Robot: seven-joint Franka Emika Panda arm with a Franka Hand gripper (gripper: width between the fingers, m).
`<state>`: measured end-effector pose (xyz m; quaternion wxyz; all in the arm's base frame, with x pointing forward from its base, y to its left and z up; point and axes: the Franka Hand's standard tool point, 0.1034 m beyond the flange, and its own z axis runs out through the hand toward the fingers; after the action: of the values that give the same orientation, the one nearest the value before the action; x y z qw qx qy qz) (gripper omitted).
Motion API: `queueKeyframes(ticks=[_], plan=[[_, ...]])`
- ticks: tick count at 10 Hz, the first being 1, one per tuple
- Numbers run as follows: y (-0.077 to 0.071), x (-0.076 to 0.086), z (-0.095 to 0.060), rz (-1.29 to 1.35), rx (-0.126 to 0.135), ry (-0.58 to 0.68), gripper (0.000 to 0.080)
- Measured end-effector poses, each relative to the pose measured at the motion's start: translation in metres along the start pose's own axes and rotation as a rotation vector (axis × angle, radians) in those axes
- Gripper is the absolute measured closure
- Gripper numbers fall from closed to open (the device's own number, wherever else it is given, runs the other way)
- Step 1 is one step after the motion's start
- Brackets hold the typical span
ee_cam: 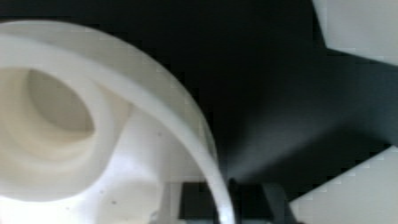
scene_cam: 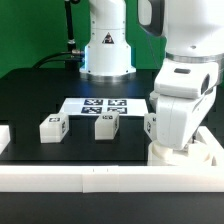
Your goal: Assemble stool
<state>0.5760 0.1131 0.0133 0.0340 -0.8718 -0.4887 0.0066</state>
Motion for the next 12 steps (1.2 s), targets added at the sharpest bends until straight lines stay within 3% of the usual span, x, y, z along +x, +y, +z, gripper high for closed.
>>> queueKeyframes(ticks=[2, 3, 4, 5, 6, 7, 10, 12], plan=[[0.000, 0.000, 0.000, 0.002, 0.000, 0.000, 0.0768], [0.000, 0.000, 0.000, 0.002, 0.001, 0.000, 0.0655], [0.000, -0.001, 0.000, -0.002, 0.002, -0.002, 0.0655], [0.002, -0.002, -0.004, -0.006, 0.001, -0.003, 0.0519], [0.004, -0.004, -0.010, -0.008, 0.000, -0.006, 0.0330], [0.005, -0.006, -0.016, -0.007, 0.000, -0.009, 0.0211], [0.007, -0.013, -0.048, 0.001, -0.005, -0.027, 0.0153], [0.014, -0.028, -0.060, 0.019, -0.022, -0.034, 0.0151]])
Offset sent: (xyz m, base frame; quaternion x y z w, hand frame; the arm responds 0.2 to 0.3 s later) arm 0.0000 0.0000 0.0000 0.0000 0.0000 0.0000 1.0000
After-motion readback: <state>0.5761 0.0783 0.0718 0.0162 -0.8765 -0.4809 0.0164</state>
